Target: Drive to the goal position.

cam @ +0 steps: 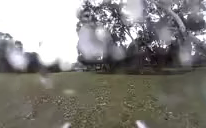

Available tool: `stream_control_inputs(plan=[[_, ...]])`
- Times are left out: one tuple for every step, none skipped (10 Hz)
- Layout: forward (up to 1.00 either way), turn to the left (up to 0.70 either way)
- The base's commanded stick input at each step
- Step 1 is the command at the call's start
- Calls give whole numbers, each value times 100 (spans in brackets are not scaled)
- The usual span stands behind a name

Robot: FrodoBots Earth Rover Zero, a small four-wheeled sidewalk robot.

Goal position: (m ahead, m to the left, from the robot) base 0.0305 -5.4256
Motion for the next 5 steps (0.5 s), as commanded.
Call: stream_control_inputs(plan=[[100,0],[100,0],[100,0],[100,0],[100,0]])
